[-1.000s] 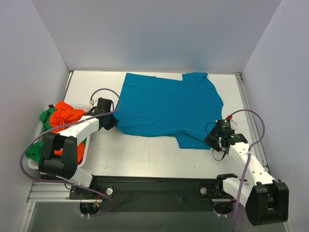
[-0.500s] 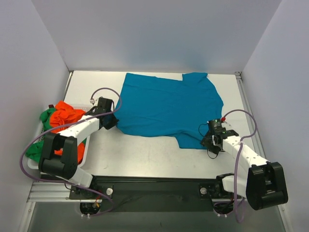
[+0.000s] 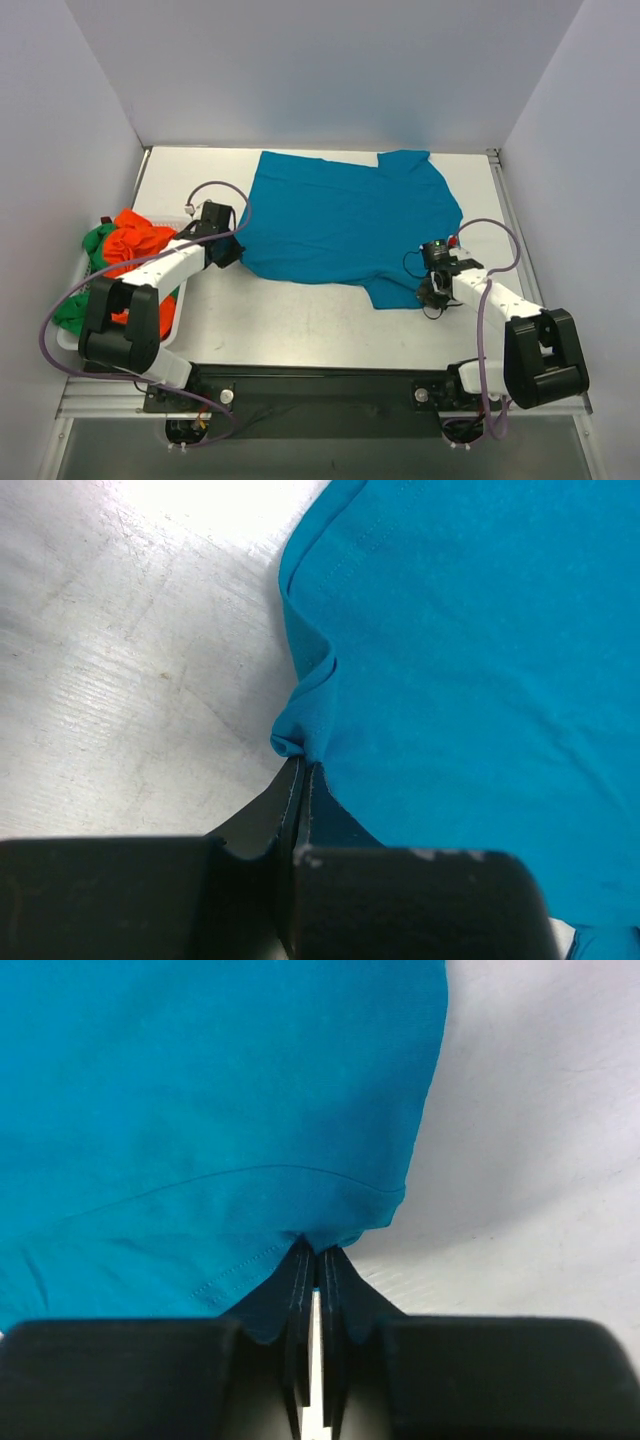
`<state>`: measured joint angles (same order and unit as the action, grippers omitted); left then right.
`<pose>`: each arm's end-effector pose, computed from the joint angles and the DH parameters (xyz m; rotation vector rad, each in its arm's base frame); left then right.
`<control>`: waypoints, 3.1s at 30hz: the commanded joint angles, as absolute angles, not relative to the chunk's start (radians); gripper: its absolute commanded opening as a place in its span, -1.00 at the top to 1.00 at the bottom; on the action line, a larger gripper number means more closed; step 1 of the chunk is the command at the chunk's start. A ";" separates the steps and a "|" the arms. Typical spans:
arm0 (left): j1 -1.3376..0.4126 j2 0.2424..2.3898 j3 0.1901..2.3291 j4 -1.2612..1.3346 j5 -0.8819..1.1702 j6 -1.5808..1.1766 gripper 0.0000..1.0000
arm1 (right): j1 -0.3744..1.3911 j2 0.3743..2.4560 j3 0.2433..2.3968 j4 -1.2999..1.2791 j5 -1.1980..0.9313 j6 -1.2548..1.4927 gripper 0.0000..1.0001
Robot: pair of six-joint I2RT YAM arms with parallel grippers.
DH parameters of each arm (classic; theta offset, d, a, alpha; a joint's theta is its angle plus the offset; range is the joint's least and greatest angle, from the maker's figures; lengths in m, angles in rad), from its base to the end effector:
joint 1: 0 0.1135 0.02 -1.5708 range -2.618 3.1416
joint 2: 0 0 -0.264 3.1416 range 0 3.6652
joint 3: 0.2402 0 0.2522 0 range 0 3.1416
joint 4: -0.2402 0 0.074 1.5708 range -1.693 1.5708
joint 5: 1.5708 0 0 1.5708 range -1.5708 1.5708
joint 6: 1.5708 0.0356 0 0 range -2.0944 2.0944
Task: Fold and stack the t-shirts
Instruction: Flatten out the tshirt, then grap the side of the flattened tshirt closest away from the robot with both arms
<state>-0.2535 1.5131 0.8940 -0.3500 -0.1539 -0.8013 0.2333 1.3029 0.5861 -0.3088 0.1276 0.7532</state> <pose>0.2926 -0.0702 0.1938 -0.7448 2.4265 -0.2272 0.2257 0.0490 0.1589 0.7120 2.4966 0.1975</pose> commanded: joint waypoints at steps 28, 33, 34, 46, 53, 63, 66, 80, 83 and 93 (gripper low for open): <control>-0.241 1.388 0.805 -0.337 -0.242 -0.815 1.00 | 0.340 0.693 0.392 -0.601 -0.111 0.937 0.48; -0.239 1.404 0.819 -0.337 -0.242 -0.811 1.00 | 0.449 0.773 0.485 -0.643 0.021 0.917 0.01; -0.239 1.405 0.819 -0.339 -0.242 -0.811 1.00 | 0.472 0.800 0.506 -0.661 0.116 0.928 0.01; -0.236 1.416 0.830 -0.348 -0.239 -0.799 1.00 | 0.495 0.822 0.459 -0.687 0.245 1.049 0.07; -0.235 1.413 0.827 -0.348 -0.239 -0.801 1.00 | 0.503 0.876 0.411 -0.594 0.190 1.061 0.07; -0.232 1.417 0.798 -0.341 -0.244 -0.801 1.00 | 0.543 0.943 0.365 -0.475 0.156 1.101 1.00; -0.232 1.408 0.785 -0.344 -0.255 -0.795 1.00 | 0.540 0.873 0.417 -0.573 0.204 1.086 1.00; -0.236 1.290 0.649 -0.350 -0.296 -0.778 1.00 | 0.535 0.427 0.597 -1.020 0.166 1.068 1.00; -0.238 1.238 0.629 -0.341 -0.288 -0.770 1.00 | 0.535 0.442 0.613 -1.025 0.169 1.055 1.00; -0.255 1.431 0.821 -0.362 -0.291 -0.778 1.00 | 0.526 0.868 0.888 -0.925 0.396 0.868 1.00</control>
<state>-0.2501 1.3888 0.7528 -0.3691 -0.2668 -0.7776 0.5308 0.7715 0.8127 -0.9390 0.2611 0.9455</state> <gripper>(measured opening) 0.024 0.028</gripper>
